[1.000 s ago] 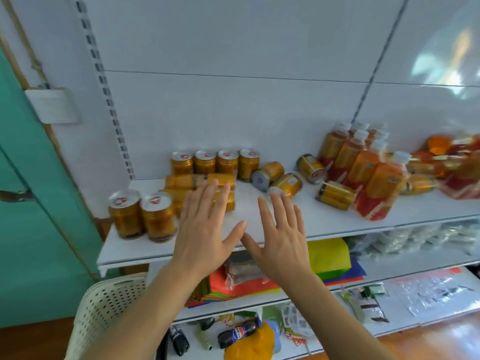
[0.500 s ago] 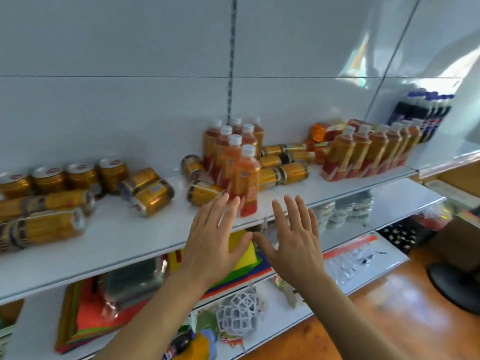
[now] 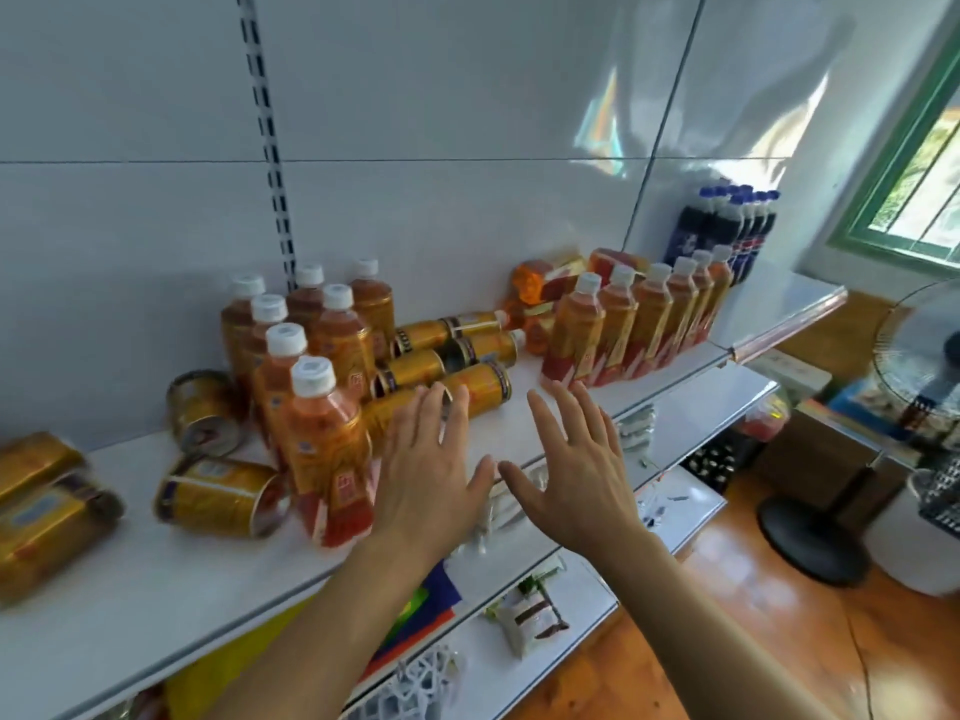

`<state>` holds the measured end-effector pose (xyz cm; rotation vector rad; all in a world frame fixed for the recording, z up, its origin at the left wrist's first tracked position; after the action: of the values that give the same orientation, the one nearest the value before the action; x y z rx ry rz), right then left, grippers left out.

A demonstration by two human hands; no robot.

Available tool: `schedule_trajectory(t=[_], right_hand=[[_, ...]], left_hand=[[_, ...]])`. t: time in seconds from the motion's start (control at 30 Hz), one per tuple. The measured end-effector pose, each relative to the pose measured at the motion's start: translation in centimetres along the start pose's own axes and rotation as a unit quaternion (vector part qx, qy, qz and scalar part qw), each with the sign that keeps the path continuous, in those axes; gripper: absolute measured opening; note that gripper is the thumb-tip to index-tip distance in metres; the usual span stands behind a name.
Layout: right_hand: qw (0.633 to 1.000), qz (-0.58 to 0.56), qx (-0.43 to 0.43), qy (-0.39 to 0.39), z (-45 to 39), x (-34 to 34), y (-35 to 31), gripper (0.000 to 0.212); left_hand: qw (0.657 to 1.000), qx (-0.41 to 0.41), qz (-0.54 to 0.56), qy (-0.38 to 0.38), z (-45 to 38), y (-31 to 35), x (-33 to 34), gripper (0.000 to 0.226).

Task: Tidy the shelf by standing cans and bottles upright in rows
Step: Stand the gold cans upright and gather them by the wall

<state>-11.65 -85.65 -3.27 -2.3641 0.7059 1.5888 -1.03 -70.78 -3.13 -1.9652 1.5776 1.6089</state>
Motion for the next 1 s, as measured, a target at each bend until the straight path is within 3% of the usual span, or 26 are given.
schedule_trajectory(t=[0.17, 0.33, 0.57, 0.83, 1.0], right_hand=[[0.999, -0.012, -0.045, -0.019, -4.1, 2.3, 0.0, 0.088], [0.991, -0.052, -0.123, -0.009, -9.3, 4.5, -0.6, 0.09], [0.962, -0.066, -0.264, -0.016, -13.4, 8.2, -0.5, 0.085], [0.961, -0.094, -0.261, 0.003, -14.7, 8.9, 0.5, 0.077], [0.964, -0.2, -0.176, 0.012, -13.2, 9.2, 2.0, 0.075]], left_hand=[[0.996, -0.049, -0.078, 0.012, -3.2, -1.4, 1.8, 0.089], [0.973, -0.168, -0.156, 0.0, -4.6, -3.0, 2.6, 0.09], [0.96, -0.209, -0.183, 0.042, -5.0, -2.7, 2.1, 0.079], [0.942, -0.273, -0.195, 0.025, -2.8, -2.2, 2.3, 0.087], [0.955, -0.259, -0.116, 0.081, -2.3, -0.6, 0.8, 0.087]])
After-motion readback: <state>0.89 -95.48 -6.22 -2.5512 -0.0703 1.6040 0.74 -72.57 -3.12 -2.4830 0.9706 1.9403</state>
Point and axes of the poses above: each hand's wrist, its own z-axis away from the middle knuckle, its own x-axis out of the palm, y = z × x, the point moved 4 cm from there along -z, towards the middle knuckle, and after that the axes turned 12 degrees about z, right-handed, at the moved point
